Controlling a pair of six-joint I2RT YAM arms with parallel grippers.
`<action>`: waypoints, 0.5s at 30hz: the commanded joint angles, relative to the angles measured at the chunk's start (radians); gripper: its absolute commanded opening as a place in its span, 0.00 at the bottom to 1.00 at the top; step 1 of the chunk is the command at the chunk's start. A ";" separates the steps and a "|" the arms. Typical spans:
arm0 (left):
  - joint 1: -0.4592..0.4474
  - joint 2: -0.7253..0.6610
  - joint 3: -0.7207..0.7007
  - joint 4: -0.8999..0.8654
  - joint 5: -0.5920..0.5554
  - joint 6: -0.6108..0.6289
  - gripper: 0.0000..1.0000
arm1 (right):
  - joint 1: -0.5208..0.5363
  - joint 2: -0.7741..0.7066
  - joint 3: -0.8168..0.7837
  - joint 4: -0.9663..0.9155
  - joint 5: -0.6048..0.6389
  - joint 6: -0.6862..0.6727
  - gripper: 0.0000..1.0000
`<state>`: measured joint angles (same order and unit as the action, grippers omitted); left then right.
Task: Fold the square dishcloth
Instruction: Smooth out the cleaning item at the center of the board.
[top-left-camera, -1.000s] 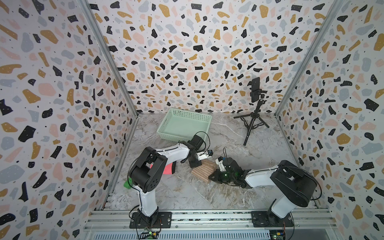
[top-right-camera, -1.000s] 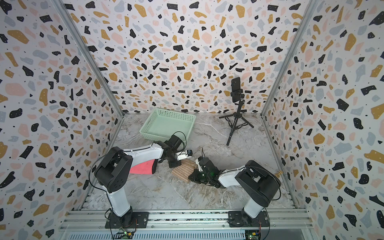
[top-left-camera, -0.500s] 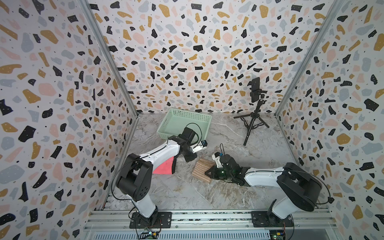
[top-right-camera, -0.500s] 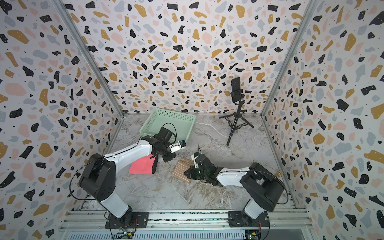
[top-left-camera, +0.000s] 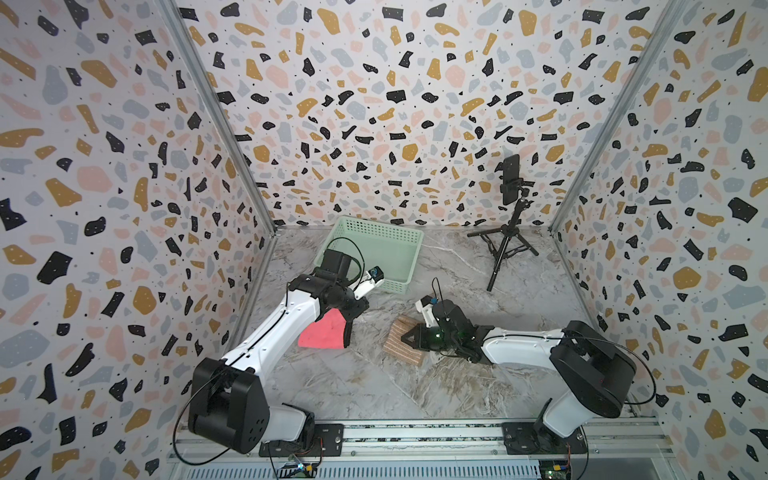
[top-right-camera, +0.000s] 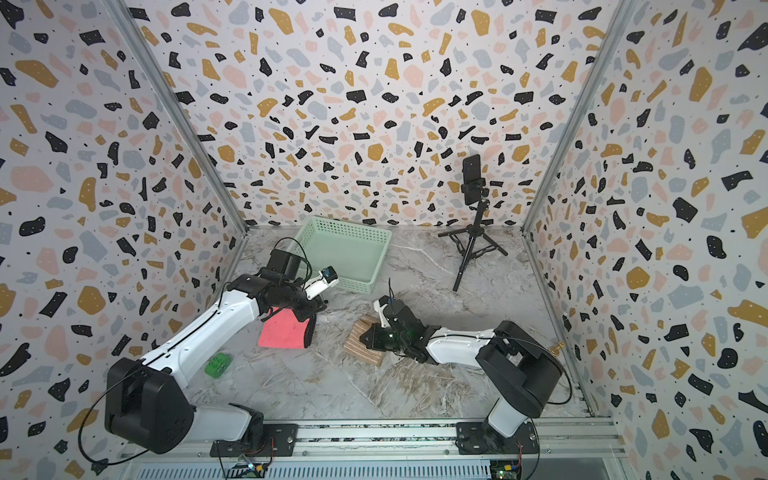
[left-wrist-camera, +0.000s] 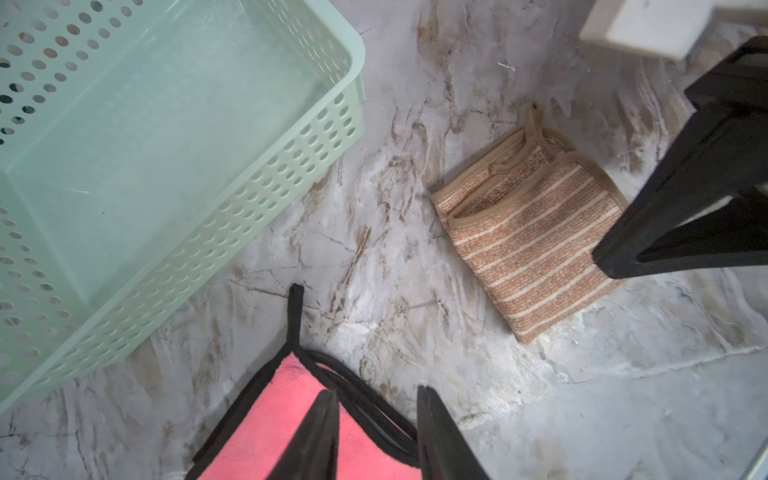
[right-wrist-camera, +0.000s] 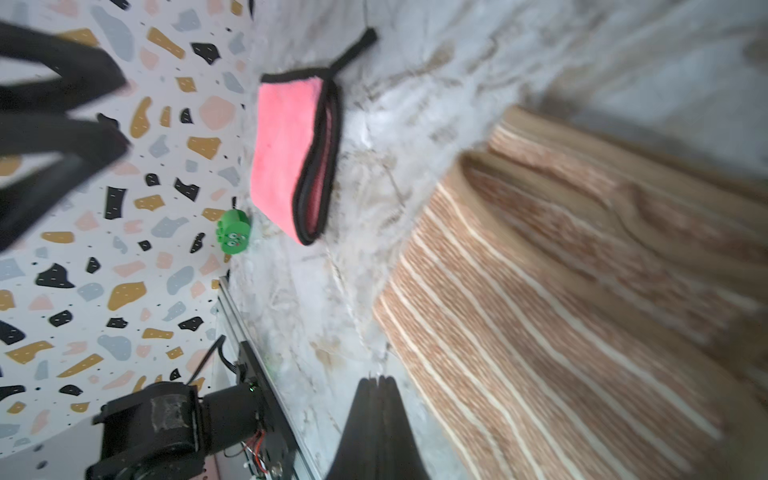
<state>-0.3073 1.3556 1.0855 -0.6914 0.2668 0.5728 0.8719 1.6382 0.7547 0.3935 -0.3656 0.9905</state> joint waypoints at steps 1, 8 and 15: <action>0.035 -0.032 -0.028 -0.025 0.039 -0.005 0.39 | 0.000 0.086 0.028 0.067 -0.013 -0.011 0.00; 0.124 -0.140 -0.101 0.010 0.088 -0.017 0.72 | -0.027 0.309 0.075 0.248 -0.033 0.004 0.00; 0.146 -0.190 -0.138 0.028 0.099 -0.001 0.79 | -0.060 0.260 0.135 0.239 -0.086 0.003 0.00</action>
<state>-0.1661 1.1725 0.9638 -0.6914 0.3382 0.5644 0.8268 1.9514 0.8383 0.6334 -0.4263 0.9958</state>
